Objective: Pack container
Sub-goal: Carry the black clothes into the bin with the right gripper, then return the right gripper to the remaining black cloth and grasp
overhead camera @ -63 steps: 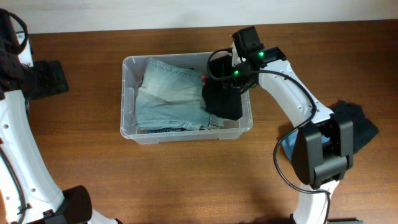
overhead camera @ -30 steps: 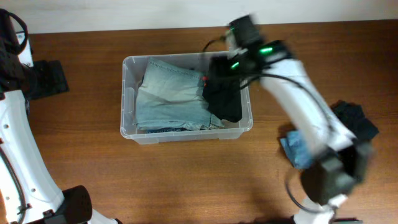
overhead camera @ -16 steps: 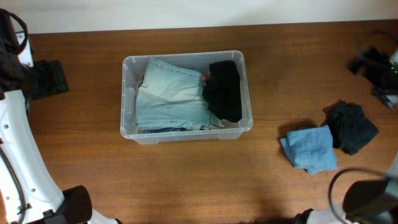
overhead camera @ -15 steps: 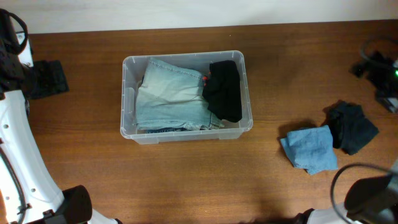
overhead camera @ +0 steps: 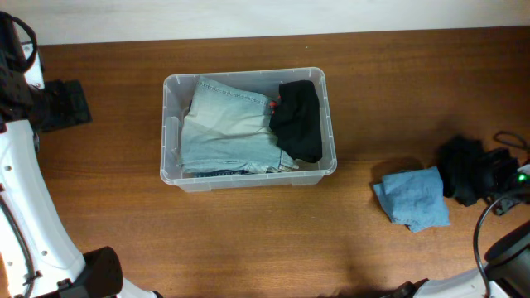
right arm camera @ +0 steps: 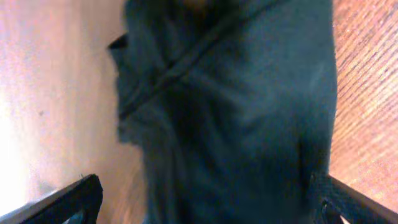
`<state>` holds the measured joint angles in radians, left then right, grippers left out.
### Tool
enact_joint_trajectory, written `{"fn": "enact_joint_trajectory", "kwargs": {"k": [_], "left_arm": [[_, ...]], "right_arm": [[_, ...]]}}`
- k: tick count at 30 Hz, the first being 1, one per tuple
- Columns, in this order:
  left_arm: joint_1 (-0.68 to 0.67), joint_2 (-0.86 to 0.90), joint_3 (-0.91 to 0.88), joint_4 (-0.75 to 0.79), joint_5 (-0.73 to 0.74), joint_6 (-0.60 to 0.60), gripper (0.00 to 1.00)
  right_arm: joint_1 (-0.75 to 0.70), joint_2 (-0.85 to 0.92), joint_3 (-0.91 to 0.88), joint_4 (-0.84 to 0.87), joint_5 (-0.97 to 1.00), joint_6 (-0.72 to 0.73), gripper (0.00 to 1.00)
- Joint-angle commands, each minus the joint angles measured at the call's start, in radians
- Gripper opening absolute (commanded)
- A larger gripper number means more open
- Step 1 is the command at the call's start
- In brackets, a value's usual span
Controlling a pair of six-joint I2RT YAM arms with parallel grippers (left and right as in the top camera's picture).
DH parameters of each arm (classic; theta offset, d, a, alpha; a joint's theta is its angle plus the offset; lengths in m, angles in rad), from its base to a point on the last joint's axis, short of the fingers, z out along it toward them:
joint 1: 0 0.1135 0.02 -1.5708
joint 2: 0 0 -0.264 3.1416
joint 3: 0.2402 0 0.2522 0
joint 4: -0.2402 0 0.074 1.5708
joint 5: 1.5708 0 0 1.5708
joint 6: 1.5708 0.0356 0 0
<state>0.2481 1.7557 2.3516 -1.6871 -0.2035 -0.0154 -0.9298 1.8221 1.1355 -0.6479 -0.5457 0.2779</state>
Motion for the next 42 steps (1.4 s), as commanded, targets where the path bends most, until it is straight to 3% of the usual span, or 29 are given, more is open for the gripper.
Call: {"fn": "enact_joint_trajectory", "kwargs": {"k": [1, 6, 9, 12, 18, 23, 25, 27, 30, 34, 39, 42], "left_arm": [[0.003, -0.014, 0.005, 0.0, -0.01, 0.011, 0.99], [0.003, -0.014, 0.005, 0.0, -0.011, 0.011, 0.99], [0.003, -0.014, 0.005, 0.0, -0.01, 0.011, 0.99], [0.003, -0.014, 0.005, 0.0, -0.01, 0.011, 0.99], [0.003, -0.014, 0.005, 0.0, -0.011, 0.011, 0.99], [0.003, -0.014, 0.005, 0.0, -0.01, 0.011, 1.0], [0.003, -0.014, 0.005, 0.0, -0.01, 0.011, 0.99], [0.003, -0.014, 0.005, 0.0, -0.01, 0.011, 0.99], [0.003, -0.014, 0.005, 0.0, -0.01, 0.011, 0.99], [0.003, -0.014, 0.005, 0.0, -0.01, 0.011, 0.99], [0.003, -0.014, 0.005, 0.0, -0.01, 0.011, 0.99], [0.003, -0.014, 0.005, 0.0, -0.01, 0.011, 0.99]], "right_arm": [[0.001, 0.02, -0.067, 0.06, 0.007, 0.046, 0.99], [0.001, 0.02, -0.119, 0.122, 0.002, 0.072, 0.98], [0.001, 0.02, -0.123, 0.14, 0.044, 0.072, 0.87], [0.011, 0.02, -0.126, 0.15, 0.172, 0.071, 0.87], [0.069, 0.021, -0.171, 0.267, 0.088, 0.063, 0.87], [0.135, 0.021, -0.177, 0.254, 0.212, 0.082, 0.74], [0.158, 0.021, -0.179, 0.24, 0.277, 0.098, 0.44], [0.159, 0.021, -0.179, 0.24, 0.267, 0.098, 0.38], [0.159, 0.017, -0.178, 0.233, 0.151, 0.098, 0.27], [0.166, -0.042, -0.16, 0.212, -0.037, 0.098, 0.24], [0.239, -0.285, -0.105, 0.177, -0.234, 0.097, 0.17], [0.386, -0.479, -0.056, 0.199, -0.309, 0.098, 0.15]]}}
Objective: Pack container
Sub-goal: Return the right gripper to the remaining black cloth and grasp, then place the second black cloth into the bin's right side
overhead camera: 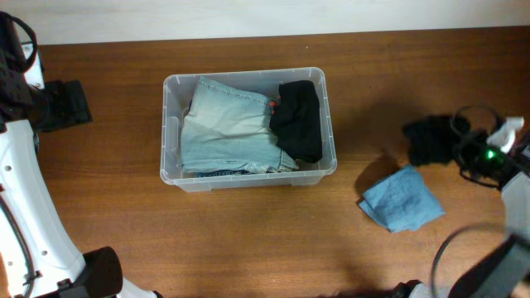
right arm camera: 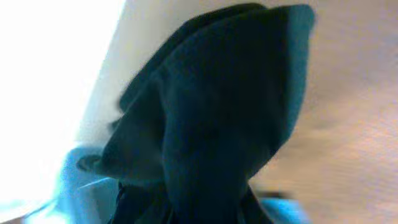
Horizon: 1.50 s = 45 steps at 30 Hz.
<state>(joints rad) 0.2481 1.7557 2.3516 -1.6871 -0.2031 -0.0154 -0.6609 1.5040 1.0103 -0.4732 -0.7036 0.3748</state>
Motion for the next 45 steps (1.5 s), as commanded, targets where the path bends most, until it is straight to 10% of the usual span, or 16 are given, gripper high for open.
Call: {"fn": "enact_joint_trajectory", "kwargs": {"k": [1, 12, 22, 27, 35, 45], "left_arm": [[0.003, -0.014, 0.005, 0.0, -0.011, 0.011, 1.0], [0.003, -0.014, 0.005, 0.0, -0.011, 0.011, 1.0], [0.003, -0.014, 0.005, 0.0, -0.011, 0.011, 0.99], [0.003, -0.014, 0.005, 0.0, -0.011, 0.011, 0.99], [0.003, -0.014, 0.005, 0.0, -0.011, 0.011, 0.99], [0.003, -0.014, 0.005, 0.0, -0.011, 0.011, 0.99]], "right_arm": [[0.151, -0.187, 0.075, 0.035, -0.159, 0.001, 0.15], [0.788, -0.219, 0.088, 0.255, -0.074, 0.026, 0.16], [0.961, 0.304, 0.092, 0.39, 0.117, 0.023, 0.26], [0.963, 0.286, 0.192, 0.192, 0.156, -0.024, 0.52], [0.99, 0.219, 0.637, -0.264, 0.452, -0.162, 0.64], [1.159, 0.392, 0.659, -0.294, 0.463, -0.161, 0.22]]}}
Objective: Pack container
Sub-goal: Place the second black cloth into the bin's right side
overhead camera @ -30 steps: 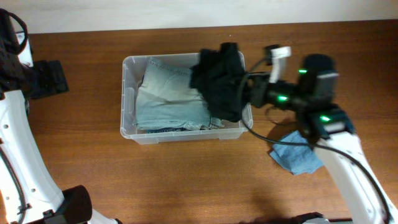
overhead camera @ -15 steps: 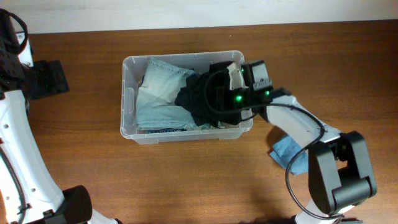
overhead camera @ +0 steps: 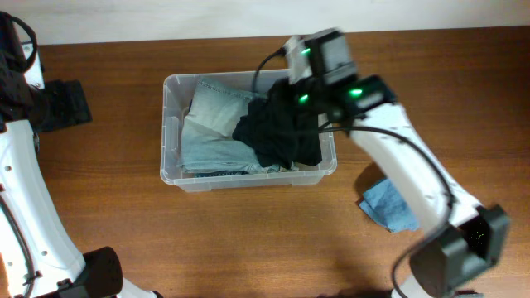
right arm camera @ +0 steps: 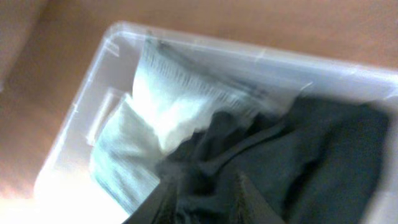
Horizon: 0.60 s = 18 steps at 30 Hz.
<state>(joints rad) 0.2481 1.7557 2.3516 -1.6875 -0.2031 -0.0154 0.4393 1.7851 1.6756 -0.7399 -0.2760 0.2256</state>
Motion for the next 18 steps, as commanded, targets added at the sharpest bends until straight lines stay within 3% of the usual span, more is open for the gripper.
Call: {"fn": "enact_joint_trajectory", "kwargs": {"k": [1, 3, 7, 12, 13, 14, 18], "left_arm": [[0.003, -0.014, 0.005, 0.0, -0.011, 0.011, 0.99], [0.003, -0.014, 0.005, 0.0, -0.011, 0.011, 0.99], [0.003, -0.014, 0.005, 0.0, -0.011, 0.011, 0.99], [0.003, -0.014, 0.005, 0.0, -0.011, 0.011, 0.99], [0.003, -0.014, 0.005, 0.0, -0.011, 0.011, 0.99], [0.003, -0.014, 0.005, 0.0, -0.011, 0.011, 0.99], [0.003, -0.014, 0.005, 0.0, -0.011, 0.011, 0.99]], "right_arm": [[0.074, 0.155, -0.006, -0.041, 0.057, -0.008, 0.21], [0.091, 0.235, -0.006, -0.045, 0.071, -0.008, 0.28], [0.095, 0.346, -0.006, -0.063, 0.067, -0.008, 0.28], [0.01, 0.217, 0.09, -0.11, 0.041, -0.009, 0.3], [-0.012, 0.176, 0.113, -0.118, 0.041, -0.009, 0.36], [-0.047, 0.122, 0.14, -0.133, 0.041, -0.008, 0.55], [-0.221, -0.066, 0.167, -0.207, 0.041, 0.018, 0.91]]}}
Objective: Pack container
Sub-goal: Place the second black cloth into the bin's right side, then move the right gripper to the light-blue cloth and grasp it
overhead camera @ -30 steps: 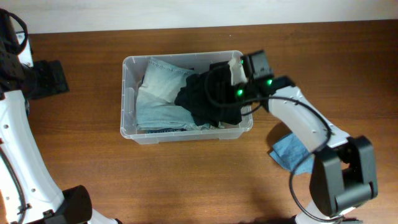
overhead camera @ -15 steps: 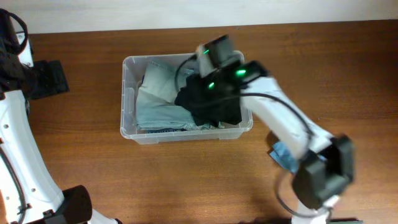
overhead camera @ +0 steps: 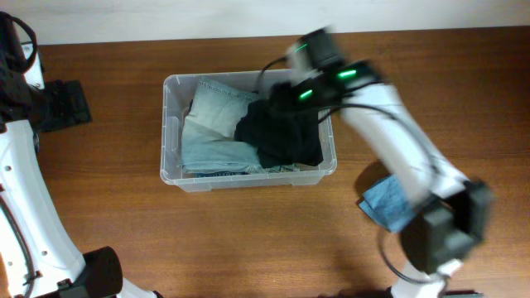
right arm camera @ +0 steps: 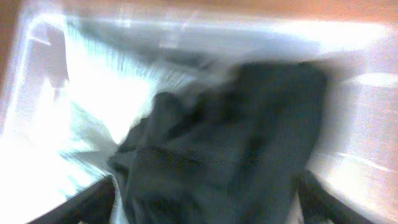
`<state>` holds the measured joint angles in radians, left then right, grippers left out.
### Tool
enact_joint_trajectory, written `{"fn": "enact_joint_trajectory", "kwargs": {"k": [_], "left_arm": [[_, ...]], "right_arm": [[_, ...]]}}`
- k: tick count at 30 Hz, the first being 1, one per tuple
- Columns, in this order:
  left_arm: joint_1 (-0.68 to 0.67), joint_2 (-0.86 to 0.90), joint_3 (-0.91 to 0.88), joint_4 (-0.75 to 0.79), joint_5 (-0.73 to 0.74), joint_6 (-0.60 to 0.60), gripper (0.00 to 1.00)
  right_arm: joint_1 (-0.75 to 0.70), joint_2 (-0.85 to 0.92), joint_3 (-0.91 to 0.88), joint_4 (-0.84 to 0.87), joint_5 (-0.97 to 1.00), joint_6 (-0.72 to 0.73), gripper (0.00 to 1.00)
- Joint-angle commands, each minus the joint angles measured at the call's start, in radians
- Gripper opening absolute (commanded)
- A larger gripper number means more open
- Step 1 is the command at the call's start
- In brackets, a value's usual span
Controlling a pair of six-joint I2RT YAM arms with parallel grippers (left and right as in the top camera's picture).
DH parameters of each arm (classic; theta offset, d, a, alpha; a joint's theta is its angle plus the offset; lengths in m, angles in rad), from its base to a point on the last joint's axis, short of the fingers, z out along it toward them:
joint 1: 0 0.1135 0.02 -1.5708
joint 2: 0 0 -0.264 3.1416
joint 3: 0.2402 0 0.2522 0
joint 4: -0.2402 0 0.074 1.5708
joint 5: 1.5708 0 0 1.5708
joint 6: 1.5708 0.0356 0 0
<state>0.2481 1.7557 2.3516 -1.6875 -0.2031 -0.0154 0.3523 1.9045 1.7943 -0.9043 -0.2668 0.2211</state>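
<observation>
The clear plastic container [overhead camera: 248,180] sits mid-table and holds a folded pale denim garment [overhead camera: 211,136] on its left side. A black garment [overhead camera: 281,136] lies heaped across its right side and partly over the denim. My right gripper [overhead camera: 283,106] hovers over the container's back right. In the blurred wrist view my right gripper [right arm camera: 205,199] is open, its fingers [right arm camera: 93,199] spread wide on either side of the black garment [right arm camera: 230,143]. A blue cloth [overhead camera: 379,205] lies on the table to the right, partly under my right arm.
My left arm [overhead camera: 25,165] stands along the table's left edge, with its dark end [overhead camera: 62,103] at the far left. The right arm's links stretch from the front right across to the container.
The right gripper's fingers, then close together on the black garment over the container, now stand wide apart. The black garment has settled lower onto the clothes in the container.
My right gripper was open around a black garment at the table's far right, beside the blue cloth. It then held the garment lifted off the table, and the blue cloth had shifted. Later it was over the container with the garment. The garment now lies inside, released.
</observation>
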Motion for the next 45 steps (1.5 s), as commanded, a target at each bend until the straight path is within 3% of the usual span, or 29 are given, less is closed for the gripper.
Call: {"fn": "enact_joint_trajectory", "kwargs": {"k": [1, 5, 9, 13, 22, 27, 35, 40, 42, 45], "left_arm": [[0.003, -0.014, 0.005, 0.0, -0.011, 0.011, 0.99], [0.003, -0.014, 0.005, 0.0, -0.011, 0.011, 0.99], [0.003, -0.014, 0.005, 0.0, -0.011, 0.011, 0.99], [0.003, -0.014, 0.005, 0.0, -0.011, 0.011, 0.99], [0.003, -0.014, 0.005, 0.0, -0.011, 0.011, 0.99], [0.003, -0.014, 0.005, 0.0, -0.011, 0.011, 0.99], [0.003, -0.014, 0.005, 0.0, -0.011, 0.011, 0.99], [0.003, -0.014, 0.005, 0.0, -0.011, 0.011, 0.99], [0.003, -0.014, 0.005, 0.0, -0.011, 0.011, 0.99], [0.003, -0.014, 0.005, 0.0, -0.011, 0.011, 0.99]], "right_arm": [[-0.22, -0.236, 0.049, -0.095, 0.027, 0.023, 0.98], [-0.497, -0.294, 0.049, -0.274, -0.015, -0.005, 0.99], [-0.731, -0.281, -0.003, -0.42, -0.098, -0.188, 0.99], [-0.866, -0.275, -0.206, -0.432, -0.104, -0.222, 0.99], [-0.889, -0.275, -0.66, -0.258, -0.092, -0.192, 0.99], [-0.905, -0.275, -0.762, -0.196, 0.059, -0.09, 0.99], [-0.905, -0.275, -0.784, -0.153, 0.261, 0.024, 0.99], [-0.901, -0.275, -0.787, -0.08, 0.207, -0.014, 0.99], [-0.901, -0.275, -0.811, -0.002, 0.011, -0.122, 0.99], [-0.901, -0.275, -0.888, 0.119, -0.06, -0.139, 0.99]]}}
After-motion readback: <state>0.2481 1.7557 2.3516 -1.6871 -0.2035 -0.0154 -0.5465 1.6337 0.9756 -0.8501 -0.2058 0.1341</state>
